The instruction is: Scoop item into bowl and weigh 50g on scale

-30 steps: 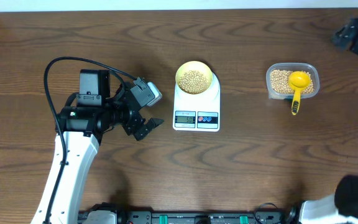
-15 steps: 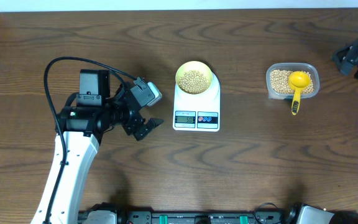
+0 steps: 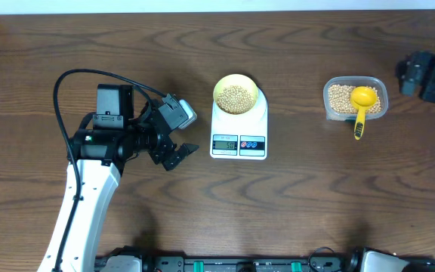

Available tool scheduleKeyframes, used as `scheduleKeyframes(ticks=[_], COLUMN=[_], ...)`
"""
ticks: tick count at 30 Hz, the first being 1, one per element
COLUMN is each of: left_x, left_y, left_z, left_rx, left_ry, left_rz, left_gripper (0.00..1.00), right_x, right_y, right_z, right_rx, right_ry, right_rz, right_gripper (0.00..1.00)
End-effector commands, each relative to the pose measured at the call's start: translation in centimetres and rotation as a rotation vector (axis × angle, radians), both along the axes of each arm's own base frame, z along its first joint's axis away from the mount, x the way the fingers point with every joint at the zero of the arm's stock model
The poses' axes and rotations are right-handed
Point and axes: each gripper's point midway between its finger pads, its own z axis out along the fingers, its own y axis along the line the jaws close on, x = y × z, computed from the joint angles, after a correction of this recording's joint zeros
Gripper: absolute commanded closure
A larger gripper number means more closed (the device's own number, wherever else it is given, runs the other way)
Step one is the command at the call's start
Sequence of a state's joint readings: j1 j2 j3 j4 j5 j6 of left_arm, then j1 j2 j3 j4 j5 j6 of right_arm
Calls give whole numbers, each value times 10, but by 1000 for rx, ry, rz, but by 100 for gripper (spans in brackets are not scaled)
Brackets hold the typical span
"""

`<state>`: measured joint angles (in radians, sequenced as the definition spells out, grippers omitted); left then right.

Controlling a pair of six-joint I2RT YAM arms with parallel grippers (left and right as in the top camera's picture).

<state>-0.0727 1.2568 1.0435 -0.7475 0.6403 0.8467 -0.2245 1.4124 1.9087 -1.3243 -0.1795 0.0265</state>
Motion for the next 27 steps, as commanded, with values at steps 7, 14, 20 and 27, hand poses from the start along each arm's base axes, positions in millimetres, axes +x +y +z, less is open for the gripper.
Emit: scheduleKeyframes(ticks=[7, 14, 20, 27], left_x=[1, 1, 1, 1], left_y=[2, 2, 2, 2], left_z=[-2, -2, -2, -2], left_rx=[11, 11, 11, 11], left_ry=[-4, -4, -4, -4], left_rz=[-4, -4, -4, -4], left_gripper=[3, 3, 2, 3], right_x=[-38, -41, -47, -65], right_y=[25, 24, 25, 27], right_z=[26, -10, -54, -97], right_rx=[-250, -262, -268, -268], right_ry=[-246, -472, -612, -688], right_rz=[55, 27, 10, 8], right_gripper=[1, 1, 1, 1])
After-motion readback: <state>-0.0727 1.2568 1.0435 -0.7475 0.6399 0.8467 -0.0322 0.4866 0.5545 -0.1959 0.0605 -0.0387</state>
